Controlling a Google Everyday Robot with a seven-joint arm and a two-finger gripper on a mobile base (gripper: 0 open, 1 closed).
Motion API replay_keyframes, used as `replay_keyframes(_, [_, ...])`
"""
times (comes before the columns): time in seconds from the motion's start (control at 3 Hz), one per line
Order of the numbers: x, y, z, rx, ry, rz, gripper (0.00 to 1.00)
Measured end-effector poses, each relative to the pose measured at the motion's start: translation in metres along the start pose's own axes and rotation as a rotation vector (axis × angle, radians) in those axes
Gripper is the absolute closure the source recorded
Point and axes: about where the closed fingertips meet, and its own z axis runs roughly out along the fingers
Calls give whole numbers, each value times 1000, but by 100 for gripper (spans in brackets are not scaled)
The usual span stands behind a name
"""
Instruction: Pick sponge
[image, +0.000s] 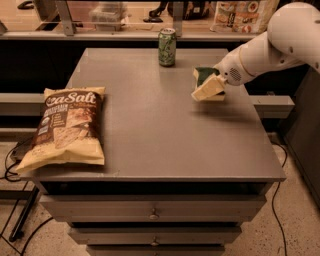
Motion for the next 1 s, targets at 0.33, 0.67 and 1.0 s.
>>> replay_keyframes(0.33, [-39,4,-26,33,-81,-81,100])
replay_keyframes(0.67, [-89,11,-68,85,-214,-207,100])
replay_keyframes(1.0, [-88,11,-66,83,-210,-212,100])
